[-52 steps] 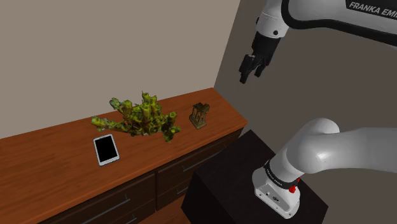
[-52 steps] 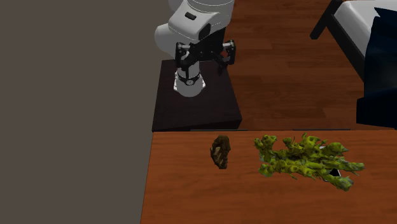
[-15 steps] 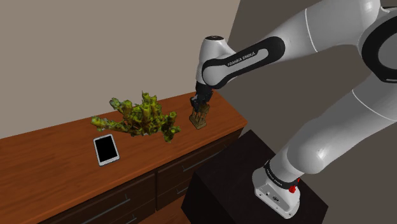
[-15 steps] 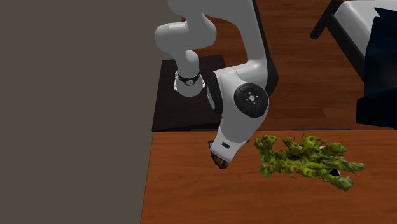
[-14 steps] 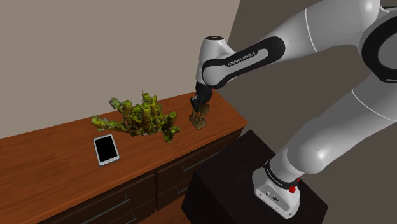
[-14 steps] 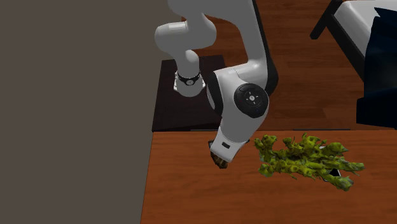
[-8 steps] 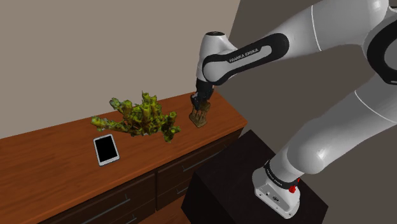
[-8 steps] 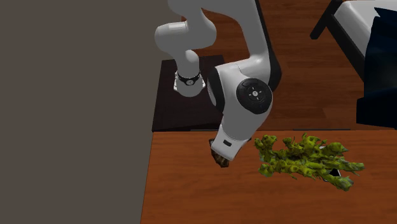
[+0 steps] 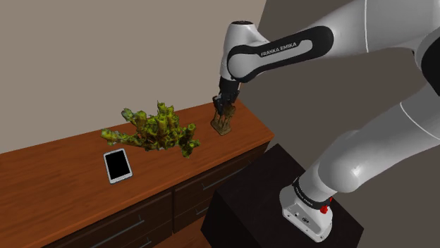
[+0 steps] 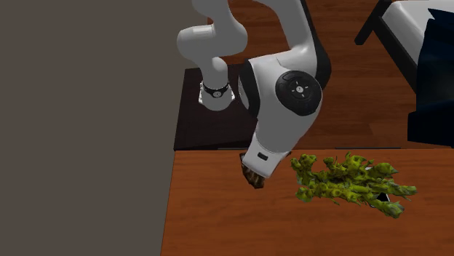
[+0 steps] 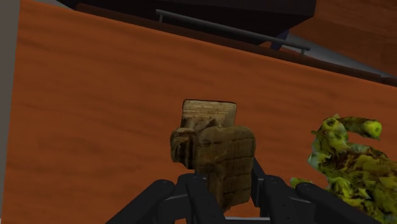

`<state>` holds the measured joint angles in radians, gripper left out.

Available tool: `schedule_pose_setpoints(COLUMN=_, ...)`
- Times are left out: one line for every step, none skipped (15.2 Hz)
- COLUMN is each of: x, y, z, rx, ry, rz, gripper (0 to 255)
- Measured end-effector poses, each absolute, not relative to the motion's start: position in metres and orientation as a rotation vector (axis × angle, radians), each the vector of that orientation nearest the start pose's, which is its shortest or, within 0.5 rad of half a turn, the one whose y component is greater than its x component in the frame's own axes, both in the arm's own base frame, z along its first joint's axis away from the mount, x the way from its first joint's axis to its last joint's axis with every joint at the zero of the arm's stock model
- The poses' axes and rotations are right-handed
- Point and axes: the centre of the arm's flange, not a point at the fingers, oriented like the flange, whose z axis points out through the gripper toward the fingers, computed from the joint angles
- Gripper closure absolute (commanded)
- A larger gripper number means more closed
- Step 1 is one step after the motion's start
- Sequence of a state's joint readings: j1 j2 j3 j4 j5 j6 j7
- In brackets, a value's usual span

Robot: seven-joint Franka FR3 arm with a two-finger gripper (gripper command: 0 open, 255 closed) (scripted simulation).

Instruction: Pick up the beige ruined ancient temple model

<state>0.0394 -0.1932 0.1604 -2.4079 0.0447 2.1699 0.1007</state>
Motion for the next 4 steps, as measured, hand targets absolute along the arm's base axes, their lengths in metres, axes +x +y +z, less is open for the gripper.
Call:
schedule_pose_setpoints(x=0.450, y=0.094, z=0.387, rx=-3.140, ry=-0.109, rz=0.074, gripper=255)
schedule_pose_setpoints(x=0.450, y=0.092, z=0.394, rx=-3.140, ry=-0.109, rz=0.074, gripper=255)
schedule_pose_setpoints(x=0.451, y=0.093, z=0.399, rx=-3.140, ry=-0.109, rz=0.074, gripper=255)
schedule_pose_setpoints(x=0.450, y=0.093, z=0.402, rx=-3.140, ry=-0.109, rz=0.074, gripper=255)
